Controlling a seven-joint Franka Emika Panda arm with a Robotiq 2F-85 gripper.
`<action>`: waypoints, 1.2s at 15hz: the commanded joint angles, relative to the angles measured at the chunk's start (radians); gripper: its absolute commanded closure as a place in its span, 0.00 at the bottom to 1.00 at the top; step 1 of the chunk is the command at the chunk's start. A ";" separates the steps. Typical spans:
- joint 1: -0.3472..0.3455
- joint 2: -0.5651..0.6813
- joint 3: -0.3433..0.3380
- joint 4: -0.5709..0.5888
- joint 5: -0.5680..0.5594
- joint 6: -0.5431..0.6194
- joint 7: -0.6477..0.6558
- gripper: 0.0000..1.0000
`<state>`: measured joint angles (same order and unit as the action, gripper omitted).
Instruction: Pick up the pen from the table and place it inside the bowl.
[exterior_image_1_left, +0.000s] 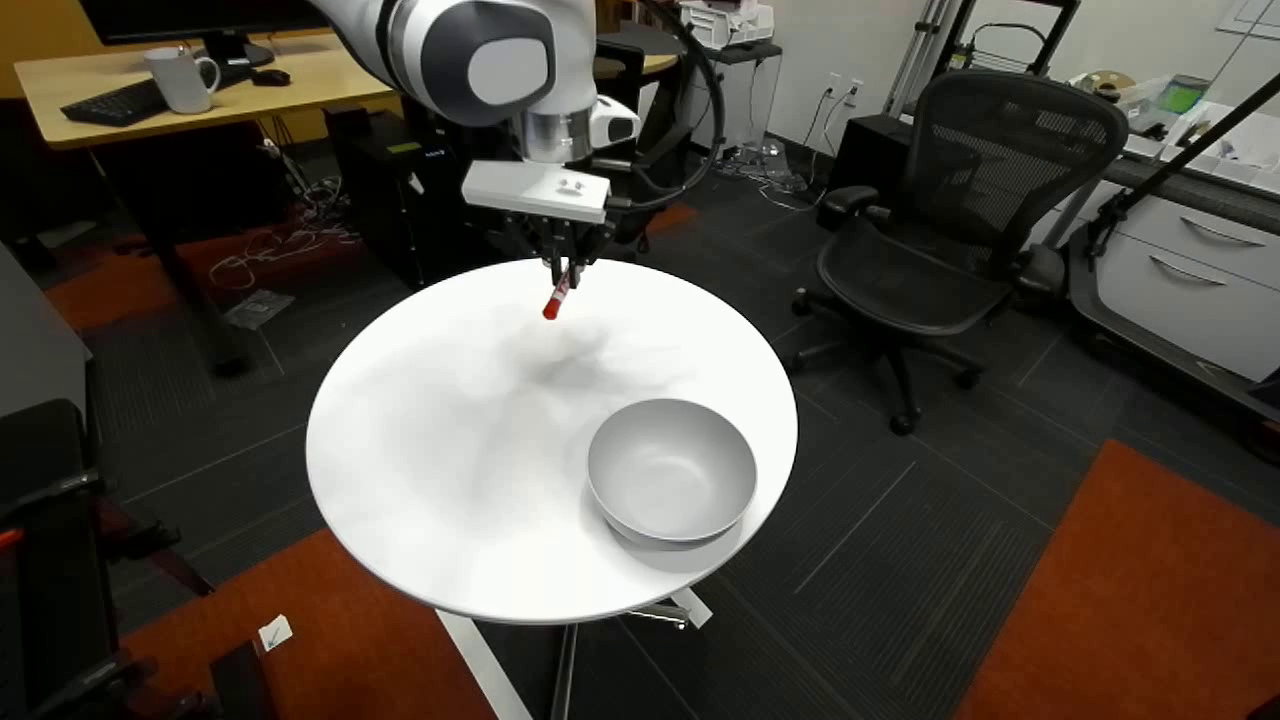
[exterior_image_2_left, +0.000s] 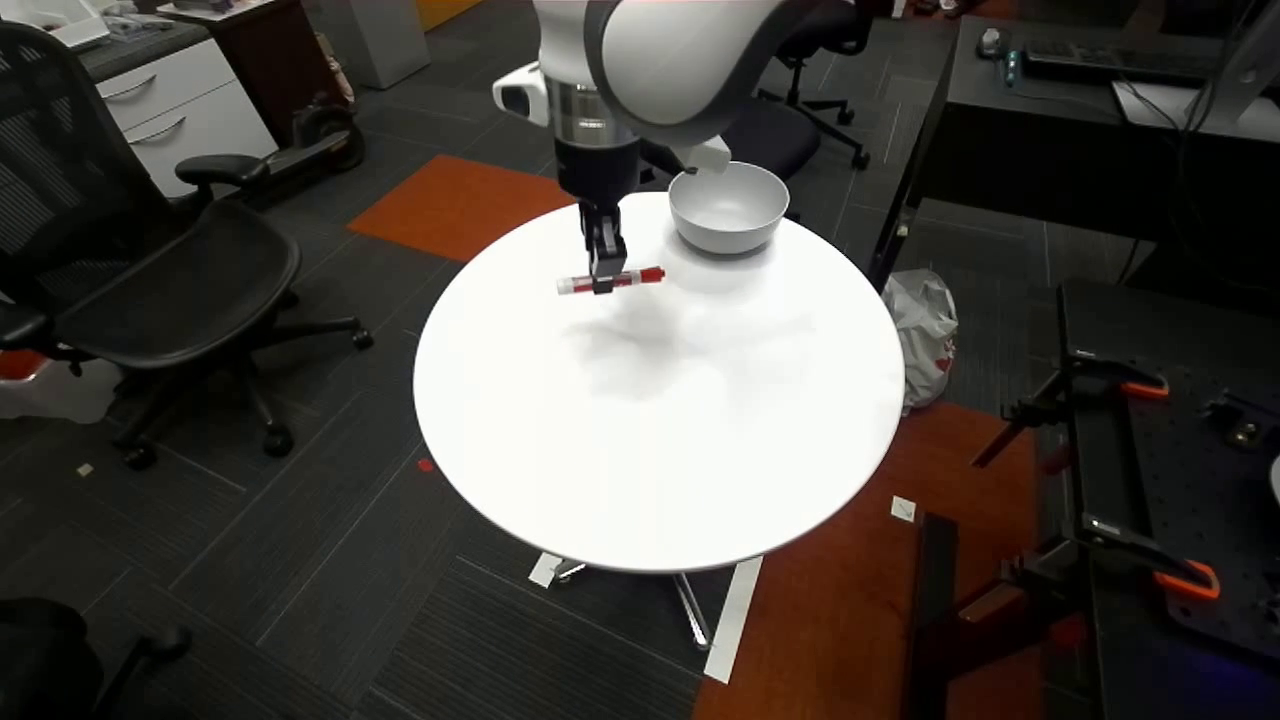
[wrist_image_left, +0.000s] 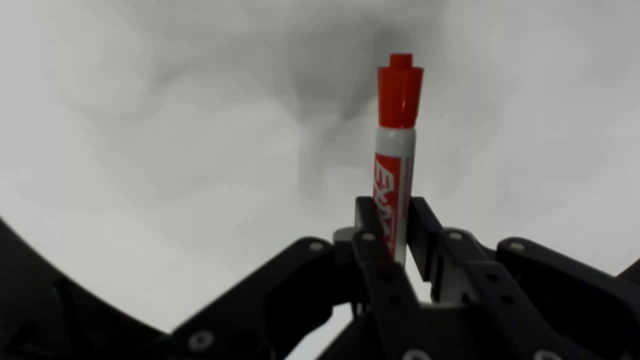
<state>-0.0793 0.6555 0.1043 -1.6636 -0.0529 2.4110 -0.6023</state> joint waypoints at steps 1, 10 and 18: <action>-0.022 -0.158 -0.037 -0.120 0.000 0.023 0.101 0.95; -0.110 -0.282 -0.152 -0.205 0.033 0.045 0.254 0.95; -0.163 -0.185 -0.205 -0.153 0.051 0.171 0.349 0.95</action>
<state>-0.2404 0.4382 -0.0903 -1.8341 -0.0107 2.5460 -0.3014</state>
